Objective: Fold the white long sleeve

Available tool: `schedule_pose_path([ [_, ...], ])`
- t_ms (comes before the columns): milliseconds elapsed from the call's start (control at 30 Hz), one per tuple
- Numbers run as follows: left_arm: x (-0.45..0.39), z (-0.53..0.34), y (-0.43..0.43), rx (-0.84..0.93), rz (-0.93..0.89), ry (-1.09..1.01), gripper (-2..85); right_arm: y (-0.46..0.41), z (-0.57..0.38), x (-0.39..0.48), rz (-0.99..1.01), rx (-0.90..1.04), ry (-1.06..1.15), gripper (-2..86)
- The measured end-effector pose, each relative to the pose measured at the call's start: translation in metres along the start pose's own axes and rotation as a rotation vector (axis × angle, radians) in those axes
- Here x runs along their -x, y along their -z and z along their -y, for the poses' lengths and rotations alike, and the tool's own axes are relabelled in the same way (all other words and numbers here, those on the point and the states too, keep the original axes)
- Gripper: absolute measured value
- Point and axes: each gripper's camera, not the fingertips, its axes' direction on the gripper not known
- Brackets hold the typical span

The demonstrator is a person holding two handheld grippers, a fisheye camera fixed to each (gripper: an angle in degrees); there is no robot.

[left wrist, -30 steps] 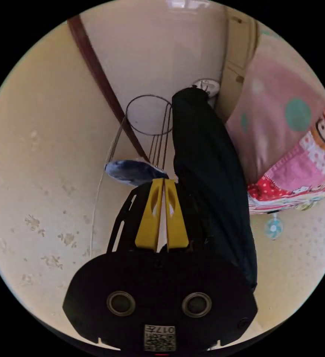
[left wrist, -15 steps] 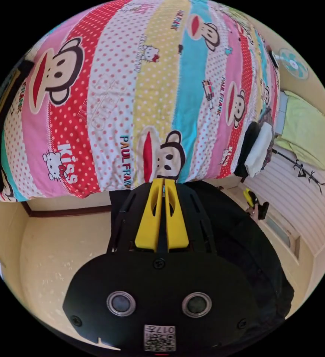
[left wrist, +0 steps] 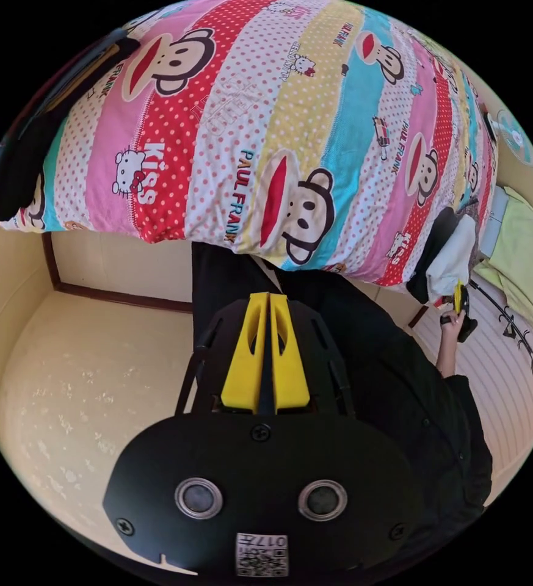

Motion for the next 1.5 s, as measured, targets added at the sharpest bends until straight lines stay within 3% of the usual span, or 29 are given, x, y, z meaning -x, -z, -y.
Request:
schedule_pose_path([
  [33,-0.001,-0.002,-0.004,-0.002,-0.007,0.002,-0.5,-0.002,-0.013,0.035,0.161,0.012,0.109,2.9],
  [133,-0.009,-0.005,-0.02,-0.02,-0.01,0.002,-0.5,-0.035,-0.059,0.137,0.351,0.21,0.379,2.6],
  [267,-0.026,0.003,-0.041,-0.033,-0.036,-0.025,-0.5,-0.122,-0.136,0.221,0.111,0.568,0.654,2.7],
  [333,-0.034,0.007,-0.049,-0.032,-0.022,-0.038,-0.4,-0.166,-0.176,0.234,0.254,0.903,0.725,3.1],
  [400,-0.045,0.012,-0.058,-0.036,-0.01,-0.061,-0.2,-0.187,-0.196,0.233,0.342,1.101,0.702,3.6],
  [433,-0.047,0.013,-0.06,-0.037,-0.01,-0.067,-0.1,-0.189,-0.2,0.234,0.294,1.129,0.75,4.0],
  [533,-0.06,0.02,-0.07,-0.05,-0.011,-0.101,0.9,-0.176,-0.165,0.234,0.027,0.934,0.847,7.5],
  [700,-0.114,0.052,-0.095,-0.076,-0.015,-0.244,6.9,-0.173,-0.052,0.2,-0.405,0.567,0.704,10.7],
  [767,-0.133,0.069,-0.106,-0.068,-0.038,-0.271,7.6,-0.19,-0.027,0.177,-0.517,0.571,0.667,10.7],
  [833,-0.15,0.087,-0.116,-0.051,-0.054,-0.293,7.9,-0.239,-0.028,0.128,-0.668,0.85,0.659,8.9],
  [967,-0.176,0.118,-0.133,-0.059,0.005,-0.321,7.8,-0.22,-0.057,0.134,-0.654,0.933,0.745,6.2],
  [1067,-0.177,0.131,-0.142,-0.12,0.057,-0.306,7.7,-0.179,-0.097,0.142,-0.461,1.123,0.69,5.6],
  [1167,-0.17,0.147,-0.161,-0.157,0.045,-0.273,8.5,-0.164,-0.149,0.113,-0.519,1.27,0.685,6.0],
  [1233,-0.164,0.159,-0.177,-0.161,0.023,-0.244,9.8,-0.177,-0.183,0.08,-0.585,1.521,0.607,6.8],
  [1267,-0.161,0.165,-0.189,-0.152,-0.001,-0.228,10.8,-0.179,-0.188,0.077,-0.619,1.544,0.609,7.0],
  [1367,-0.161,0.176,-0.227,-0.06,-0.048,-0.21,12.9,-0.179,-0.165,0.11,-0.64,1.382,0.671,8.4],
  [1500,-0.165,0.165,-0.247,-0.108,-0.084,-0.181,13.4,-0.188,-0.074,0.176,-0.591,0.902,0.675,12.2],
])
